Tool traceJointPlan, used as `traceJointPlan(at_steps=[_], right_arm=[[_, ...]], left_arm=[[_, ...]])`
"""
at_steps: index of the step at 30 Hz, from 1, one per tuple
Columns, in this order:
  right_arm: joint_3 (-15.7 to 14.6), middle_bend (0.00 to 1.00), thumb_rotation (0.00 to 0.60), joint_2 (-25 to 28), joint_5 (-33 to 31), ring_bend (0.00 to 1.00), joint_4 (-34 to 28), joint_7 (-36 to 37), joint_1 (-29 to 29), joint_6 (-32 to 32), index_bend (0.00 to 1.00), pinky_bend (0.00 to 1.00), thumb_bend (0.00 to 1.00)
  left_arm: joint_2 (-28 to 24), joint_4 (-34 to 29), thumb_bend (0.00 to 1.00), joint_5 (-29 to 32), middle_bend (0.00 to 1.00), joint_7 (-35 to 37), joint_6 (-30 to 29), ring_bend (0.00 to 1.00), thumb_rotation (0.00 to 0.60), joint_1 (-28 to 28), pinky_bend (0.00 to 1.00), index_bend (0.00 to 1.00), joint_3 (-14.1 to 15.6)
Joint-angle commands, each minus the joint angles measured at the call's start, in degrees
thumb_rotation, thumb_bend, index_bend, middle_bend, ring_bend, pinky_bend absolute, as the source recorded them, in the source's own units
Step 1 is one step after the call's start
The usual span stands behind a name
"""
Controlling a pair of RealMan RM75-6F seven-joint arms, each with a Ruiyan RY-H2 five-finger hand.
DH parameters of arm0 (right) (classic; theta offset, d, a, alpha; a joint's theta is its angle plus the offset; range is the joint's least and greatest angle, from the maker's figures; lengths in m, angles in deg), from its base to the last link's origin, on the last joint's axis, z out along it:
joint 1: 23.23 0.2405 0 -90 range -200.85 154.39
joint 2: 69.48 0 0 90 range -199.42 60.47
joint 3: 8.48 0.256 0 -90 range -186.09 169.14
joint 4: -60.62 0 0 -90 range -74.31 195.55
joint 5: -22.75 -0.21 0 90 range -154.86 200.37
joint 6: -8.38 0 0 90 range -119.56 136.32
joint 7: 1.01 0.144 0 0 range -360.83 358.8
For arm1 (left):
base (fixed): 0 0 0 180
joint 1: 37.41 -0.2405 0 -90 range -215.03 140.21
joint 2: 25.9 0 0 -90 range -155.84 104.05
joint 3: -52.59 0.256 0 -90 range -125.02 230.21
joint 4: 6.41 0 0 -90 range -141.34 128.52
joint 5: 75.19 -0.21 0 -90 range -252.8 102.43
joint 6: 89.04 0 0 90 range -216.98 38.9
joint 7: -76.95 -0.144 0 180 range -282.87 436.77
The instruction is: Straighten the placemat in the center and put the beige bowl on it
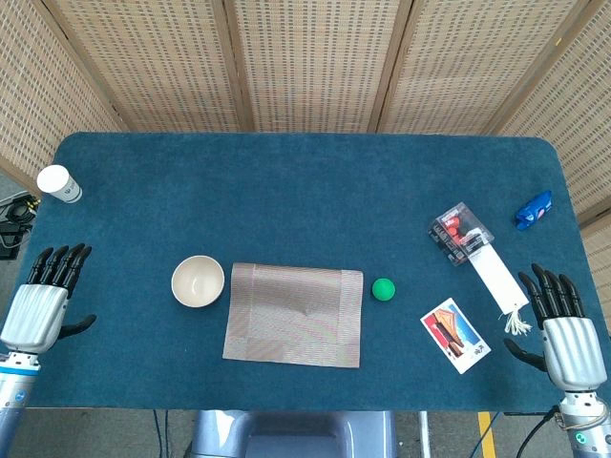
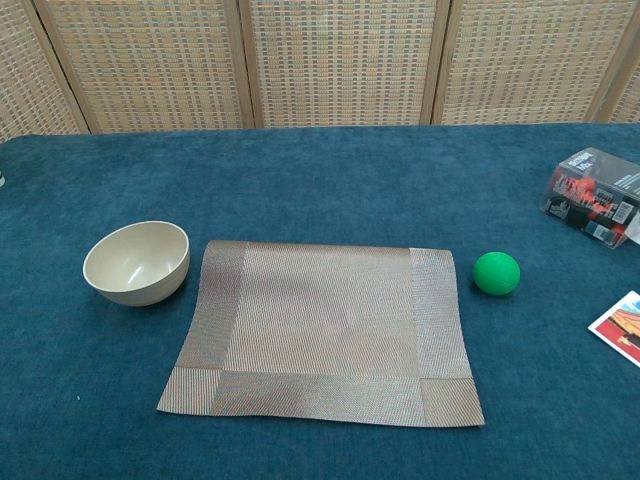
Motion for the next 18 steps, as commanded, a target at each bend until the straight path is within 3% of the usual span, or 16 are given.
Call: traceJointPlan(at_steps=[1,18], right_arm=[[-0.15,0.0,0.6,0.44,-0.62,0.0,-0.49,-0.12,0.09,-0.6,0.07,0.0,0.14],[-0.07,0.0,0.6,0.86,-1.82,0.0,-1.13,-0.08,0.31,-1.95,0.06,0.0,0.14]], left_arm=[[-0.3,-0.61,0.07,0.38,0.0,-0.2,-0.33,0.0,0.6,0.13,0.0,0.0,0.24],[0.69,0.17,0.09,-0.04,0.0,-1.38,-0.12,0.0,0.6,0.43,0.0,0.0,0.18]])
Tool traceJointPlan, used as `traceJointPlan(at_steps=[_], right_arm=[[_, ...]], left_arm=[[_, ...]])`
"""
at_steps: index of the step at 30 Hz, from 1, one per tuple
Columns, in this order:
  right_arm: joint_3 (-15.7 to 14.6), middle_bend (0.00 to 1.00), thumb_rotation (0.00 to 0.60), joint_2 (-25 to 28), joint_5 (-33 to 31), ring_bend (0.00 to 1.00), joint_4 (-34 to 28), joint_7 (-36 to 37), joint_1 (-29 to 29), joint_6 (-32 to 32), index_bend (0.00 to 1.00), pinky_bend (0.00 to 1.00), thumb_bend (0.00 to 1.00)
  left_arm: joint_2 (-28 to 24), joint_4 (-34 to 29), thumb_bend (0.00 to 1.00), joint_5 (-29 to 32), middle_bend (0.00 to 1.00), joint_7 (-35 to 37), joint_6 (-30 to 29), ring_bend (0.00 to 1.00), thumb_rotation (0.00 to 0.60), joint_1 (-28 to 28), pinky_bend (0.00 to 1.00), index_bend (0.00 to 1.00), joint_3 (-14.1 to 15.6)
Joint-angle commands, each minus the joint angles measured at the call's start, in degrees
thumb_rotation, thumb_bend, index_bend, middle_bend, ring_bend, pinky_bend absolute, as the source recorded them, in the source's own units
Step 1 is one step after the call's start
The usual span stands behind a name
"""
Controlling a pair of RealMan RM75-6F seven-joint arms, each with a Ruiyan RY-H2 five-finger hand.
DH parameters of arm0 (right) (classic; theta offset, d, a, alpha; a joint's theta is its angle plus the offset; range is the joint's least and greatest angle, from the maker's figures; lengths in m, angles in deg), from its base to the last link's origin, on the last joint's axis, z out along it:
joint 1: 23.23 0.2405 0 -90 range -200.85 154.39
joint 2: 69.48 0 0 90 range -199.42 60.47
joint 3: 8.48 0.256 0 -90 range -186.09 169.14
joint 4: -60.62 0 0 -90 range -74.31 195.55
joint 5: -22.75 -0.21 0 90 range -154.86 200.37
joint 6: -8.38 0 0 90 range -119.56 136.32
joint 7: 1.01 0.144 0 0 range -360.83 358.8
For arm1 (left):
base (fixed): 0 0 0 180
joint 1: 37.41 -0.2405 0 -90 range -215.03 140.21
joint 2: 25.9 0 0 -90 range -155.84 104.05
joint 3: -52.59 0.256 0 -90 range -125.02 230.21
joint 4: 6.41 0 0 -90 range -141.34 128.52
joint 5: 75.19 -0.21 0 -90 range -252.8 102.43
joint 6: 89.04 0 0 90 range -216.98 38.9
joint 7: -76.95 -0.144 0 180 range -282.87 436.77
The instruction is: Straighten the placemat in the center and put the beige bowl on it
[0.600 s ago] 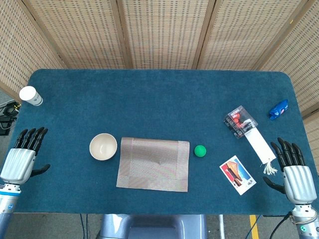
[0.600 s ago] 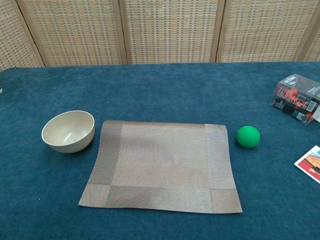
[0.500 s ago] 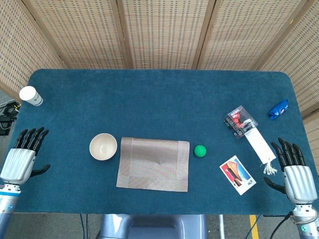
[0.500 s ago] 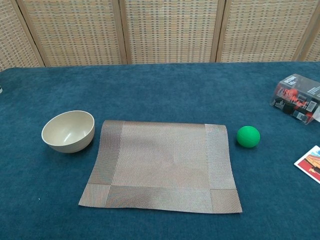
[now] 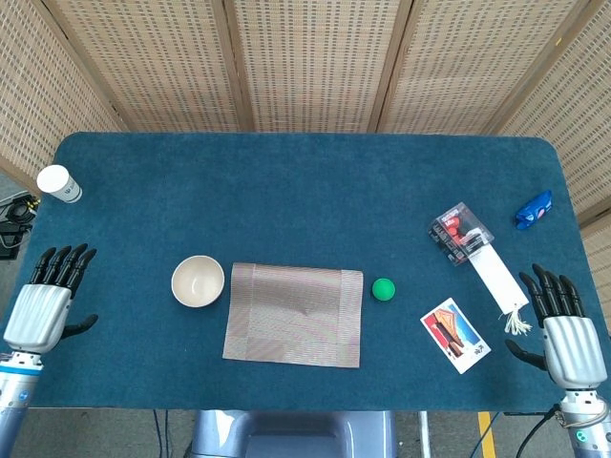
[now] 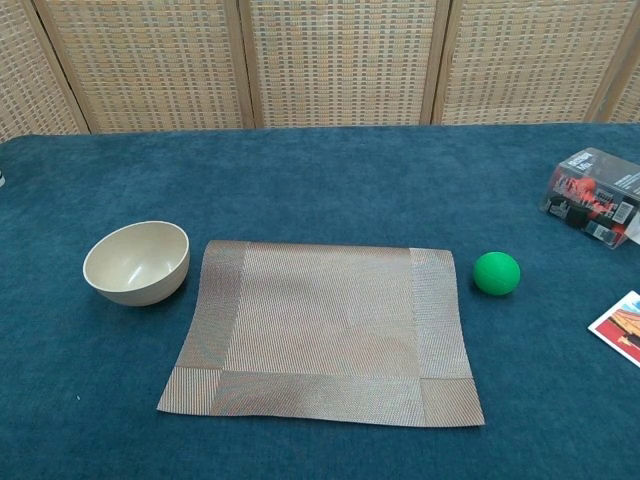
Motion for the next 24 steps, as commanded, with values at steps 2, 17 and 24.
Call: traceJointPlan(at_steps=[2,17,24], right_arm=[[-0.02,0.0,0.6,0.15,-0.24,0.0,-0.13,0.11,-0.02,-0.21,0.06,0.0,0.14],[-0.23,0.0,0.6,0.61,-1.11,0.0,-0.23,1.19,-0.12,-1.16,0.07,0.0,0.14],[-0.33,0.0,0.6,0.75,-0.79,0.0,-0.36,1.71,-0.09,-1.14,0.07,0.0,0.14]], left_arm=[[0.31,0.25,0.09,-0.17,0.0,-0.16,-0.03,0.0,0.6,0.09,0.0,0.0,-0.03],[3.02,1.37,0.13,-1.78,0.0,-1.92,2.77,0.0,0.6,1.71,0.0,0.27,1.06],[6.14,2.96,0.17,-1.03,0.0,-4.62,6.61,0.0,0.6,3.7,0.0,0.32,1.18]])
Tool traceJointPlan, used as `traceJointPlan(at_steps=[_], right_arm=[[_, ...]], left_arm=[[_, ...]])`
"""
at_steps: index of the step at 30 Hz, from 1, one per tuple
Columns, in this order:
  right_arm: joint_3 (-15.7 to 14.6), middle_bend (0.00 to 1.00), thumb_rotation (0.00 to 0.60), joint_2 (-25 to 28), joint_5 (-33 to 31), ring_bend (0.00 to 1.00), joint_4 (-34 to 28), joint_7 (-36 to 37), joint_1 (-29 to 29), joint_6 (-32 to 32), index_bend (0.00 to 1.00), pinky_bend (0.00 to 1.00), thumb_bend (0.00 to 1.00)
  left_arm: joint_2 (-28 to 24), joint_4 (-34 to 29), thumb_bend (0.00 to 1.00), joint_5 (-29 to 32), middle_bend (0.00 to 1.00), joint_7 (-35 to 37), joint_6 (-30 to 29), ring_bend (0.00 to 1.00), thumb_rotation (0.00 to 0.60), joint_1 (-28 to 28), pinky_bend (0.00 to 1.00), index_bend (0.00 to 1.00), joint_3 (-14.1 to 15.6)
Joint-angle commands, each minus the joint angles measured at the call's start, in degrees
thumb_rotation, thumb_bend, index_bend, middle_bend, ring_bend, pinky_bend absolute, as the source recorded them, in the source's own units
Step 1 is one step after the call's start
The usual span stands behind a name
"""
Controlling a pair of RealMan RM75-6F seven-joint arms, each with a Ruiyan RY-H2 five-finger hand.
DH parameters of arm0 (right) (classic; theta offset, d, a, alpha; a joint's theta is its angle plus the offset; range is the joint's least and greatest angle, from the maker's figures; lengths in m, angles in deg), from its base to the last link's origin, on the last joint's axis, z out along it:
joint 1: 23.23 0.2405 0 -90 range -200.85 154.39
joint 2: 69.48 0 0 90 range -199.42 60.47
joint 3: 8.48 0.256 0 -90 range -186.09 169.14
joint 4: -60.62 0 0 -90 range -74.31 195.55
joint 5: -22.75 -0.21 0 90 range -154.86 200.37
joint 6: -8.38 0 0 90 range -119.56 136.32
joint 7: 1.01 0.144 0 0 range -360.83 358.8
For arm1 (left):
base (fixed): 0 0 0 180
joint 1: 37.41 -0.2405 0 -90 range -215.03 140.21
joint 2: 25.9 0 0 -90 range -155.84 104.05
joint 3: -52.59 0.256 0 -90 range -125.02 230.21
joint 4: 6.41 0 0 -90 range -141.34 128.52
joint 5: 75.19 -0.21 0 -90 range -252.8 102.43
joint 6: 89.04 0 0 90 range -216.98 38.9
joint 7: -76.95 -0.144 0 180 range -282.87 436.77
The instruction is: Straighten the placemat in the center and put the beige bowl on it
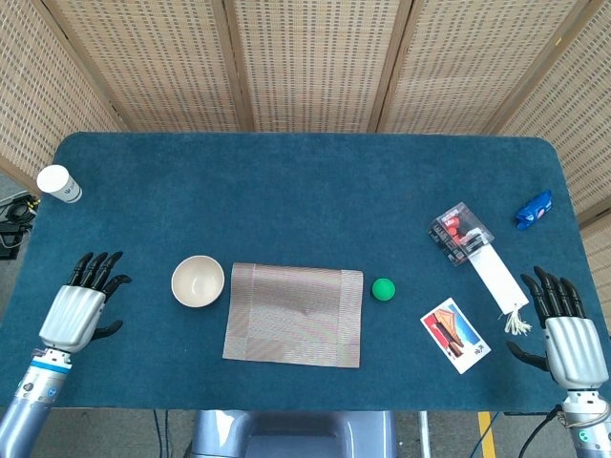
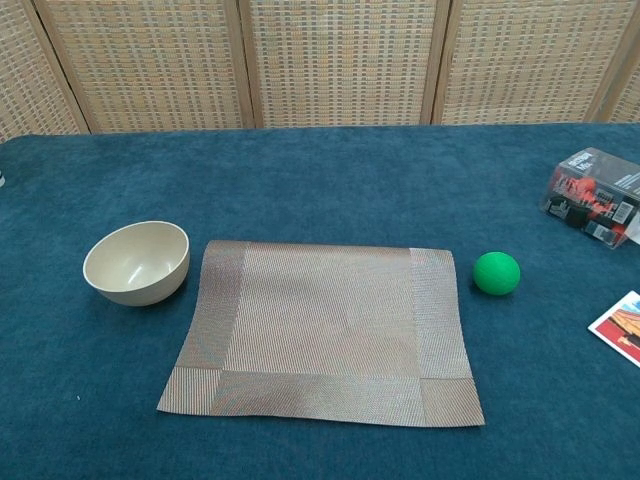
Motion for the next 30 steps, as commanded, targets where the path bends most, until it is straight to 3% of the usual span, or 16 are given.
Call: traceJointPlan(at_steps=[1,21,30], right_arm=[[0.02,0.0,0.6,0.1,-0.01,0.0,-0.06,0.24,-0.04,0.07,0.07,0.0,0.14],[0.23,0.0,0.6,0.8,-0.44,0.0,-0.09,2.26,-0.06,-0.11,0.07,0.0,0.14],[0.4,0.0,0.6,0.94,-0.9,0.0,0.22,2.98,0.04,-0.5,0.07,0.0,0.14]], left_arm=[[1.7,1.05,0.18,0.57,0.0,-1.37,1.9,0.0,0.6,1.1,0.0,0.32,0.05],[16.75,12.34,0.21,5.4,0.0,-6.9,11.55,0.0,0.6,8.7,0.0,0.47,-3.18],[21.33,16.14,0.38,6.93,0.0,-8.36,13.36,0.0,0.6,11.26,0.0,0.53,-4.01]])
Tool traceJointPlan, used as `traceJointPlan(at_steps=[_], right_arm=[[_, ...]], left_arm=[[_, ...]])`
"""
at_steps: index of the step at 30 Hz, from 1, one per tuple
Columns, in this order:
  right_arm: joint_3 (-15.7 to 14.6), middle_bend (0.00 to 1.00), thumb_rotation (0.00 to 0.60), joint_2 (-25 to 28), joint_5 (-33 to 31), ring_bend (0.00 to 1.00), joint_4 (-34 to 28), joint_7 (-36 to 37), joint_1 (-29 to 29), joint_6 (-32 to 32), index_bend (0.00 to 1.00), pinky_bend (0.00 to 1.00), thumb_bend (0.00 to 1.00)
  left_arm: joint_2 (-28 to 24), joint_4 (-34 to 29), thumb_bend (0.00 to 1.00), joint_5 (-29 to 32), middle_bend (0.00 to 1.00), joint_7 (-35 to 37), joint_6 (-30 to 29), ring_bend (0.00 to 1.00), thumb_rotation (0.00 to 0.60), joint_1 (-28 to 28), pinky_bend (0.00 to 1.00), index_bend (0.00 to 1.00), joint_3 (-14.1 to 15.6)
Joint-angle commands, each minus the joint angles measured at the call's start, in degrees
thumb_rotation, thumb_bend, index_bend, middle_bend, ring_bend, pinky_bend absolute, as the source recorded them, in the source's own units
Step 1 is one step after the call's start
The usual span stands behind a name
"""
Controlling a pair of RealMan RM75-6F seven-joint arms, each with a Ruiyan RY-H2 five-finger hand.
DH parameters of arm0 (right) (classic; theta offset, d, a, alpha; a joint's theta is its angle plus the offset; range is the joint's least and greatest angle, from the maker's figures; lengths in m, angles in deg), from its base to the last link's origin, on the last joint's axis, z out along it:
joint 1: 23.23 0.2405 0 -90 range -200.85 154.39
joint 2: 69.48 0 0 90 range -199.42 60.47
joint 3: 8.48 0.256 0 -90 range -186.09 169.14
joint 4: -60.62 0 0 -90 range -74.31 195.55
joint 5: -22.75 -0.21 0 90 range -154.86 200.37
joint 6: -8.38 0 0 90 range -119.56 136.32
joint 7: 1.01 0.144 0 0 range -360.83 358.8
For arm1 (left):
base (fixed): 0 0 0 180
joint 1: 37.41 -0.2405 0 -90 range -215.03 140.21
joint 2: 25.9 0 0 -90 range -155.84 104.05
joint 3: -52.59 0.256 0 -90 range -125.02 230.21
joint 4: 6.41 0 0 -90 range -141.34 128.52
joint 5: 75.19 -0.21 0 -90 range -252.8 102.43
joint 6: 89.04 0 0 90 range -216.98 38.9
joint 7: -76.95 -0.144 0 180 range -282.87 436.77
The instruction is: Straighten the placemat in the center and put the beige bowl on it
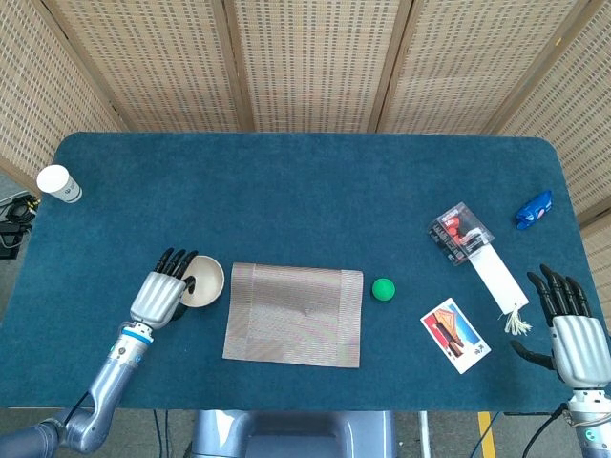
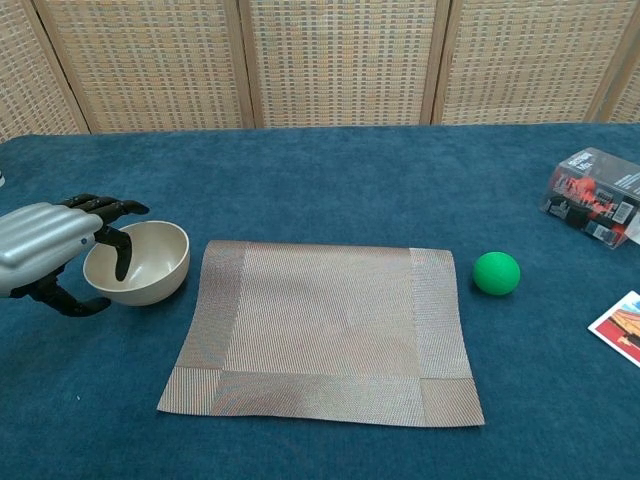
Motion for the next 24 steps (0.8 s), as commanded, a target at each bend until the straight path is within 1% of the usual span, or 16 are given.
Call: traceJointPlan(at_steps=[1,4,10,15,24], right_arm=[[0.0,0.0,0.6,0.0,0.0,0.0,0.03,0.06,0.0,0.0,0.07,0.0,0.14],[0.01,0.0,0.6,-0.01,0.06,0.0,0.06,0.11,-0.03,0.1,0.07,0.0,0.14],[-0.04,0.0,0.6,-0.02,0.16,0.0,0.05,0.17,-0.1,0.23,0.07,0.0,0.14],[-0.01,0.0,0.6,-0.06,0.11,0.0,0.08,0.1,-0.11,0.22,0.07,0.0,0.14],[0.05,0.0,0.6,-0.18,-0.18,0.0,0.29,0.01,-0.04,-0.07,0.07,0.0,0.14]], left_arm=[[1.12,1.0,0.42,0.57,0.0,-0.49,0.62,0.0,0.6,0.64,0.0,0.54,-0.01],[1.92,1.81,0.49,0.76,0.0,-0.59,0.48,0.0,0.6,0.73,0.0,0.58,0.21],[2.97,3.91,0.52,0.65,0.0,-0.11,-0.86,0.0,0.6,0.39,0.0,0.61,0.78],[2.35,5.28,0.52,0.58,0.0,1.04,-1.95,0.0,0.6,0.53,0.0,0.63,0.26],[-0.74,7.2,0.52,1.69,0.0,2.4,-2.51,0.0,0.6,1.25,0.0,0.65,-1.63]])
